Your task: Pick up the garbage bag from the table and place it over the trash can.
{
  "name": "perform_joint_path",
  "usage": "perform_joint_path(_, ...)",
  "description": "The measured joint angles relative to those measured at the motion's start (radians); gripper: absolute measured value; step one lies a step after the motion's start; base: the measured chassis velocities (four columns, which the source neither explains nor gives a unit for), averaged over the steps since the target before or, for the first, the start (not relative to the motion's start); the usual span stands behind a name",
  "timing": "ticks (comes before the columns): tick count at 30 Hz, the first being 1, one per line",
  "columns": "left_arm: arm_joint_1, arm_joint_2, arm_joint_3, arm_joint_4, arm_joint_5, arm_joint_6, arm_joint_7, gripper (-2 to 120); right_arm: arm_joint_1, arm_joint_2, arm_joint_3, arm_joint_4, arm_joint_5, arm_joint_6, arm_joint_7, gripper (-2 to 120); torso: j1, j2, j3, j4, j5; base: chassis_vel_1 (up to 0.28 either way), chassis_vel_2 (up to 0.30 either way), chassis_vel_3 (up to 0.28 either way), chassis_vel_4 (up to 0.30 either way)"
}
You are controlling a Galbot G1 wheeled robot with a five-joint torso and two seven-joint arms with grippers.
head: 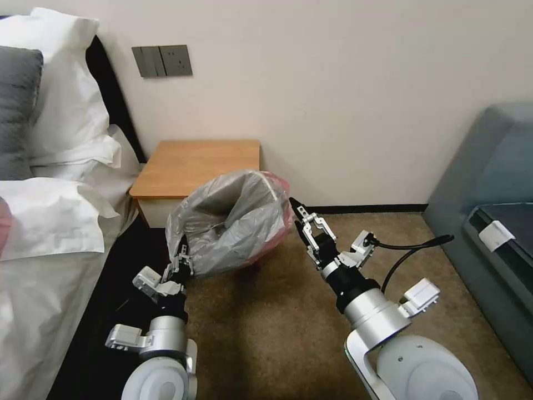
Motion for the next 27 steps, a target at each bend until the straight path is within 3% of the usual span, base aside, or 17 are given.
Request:
perform_joint_path(15, -0.010, -0.006, 0.001, 0.003, -0.001, 0.002, 0.000, 8, 0.004, -0.006, -0.013, -0.017, 0.005, -0.009, -0.006, 52, 0.000, 0.000, 0.000, 0.0000, 0.0000, 0.000, 0.000, 0.000, 0.000)
perform_joint_path(27, -0.019, -0.008, 0.003, 0.015, 0.000, 0.003, 0.004, 8, 0.004, 0.002, -0.013, -0.022, 0.026, -0.009, -0.009, 13, 0.000, 0.000, 0.000, 0.0000, -0.0001, 0.000, 0.000, 0.000, 0.000)
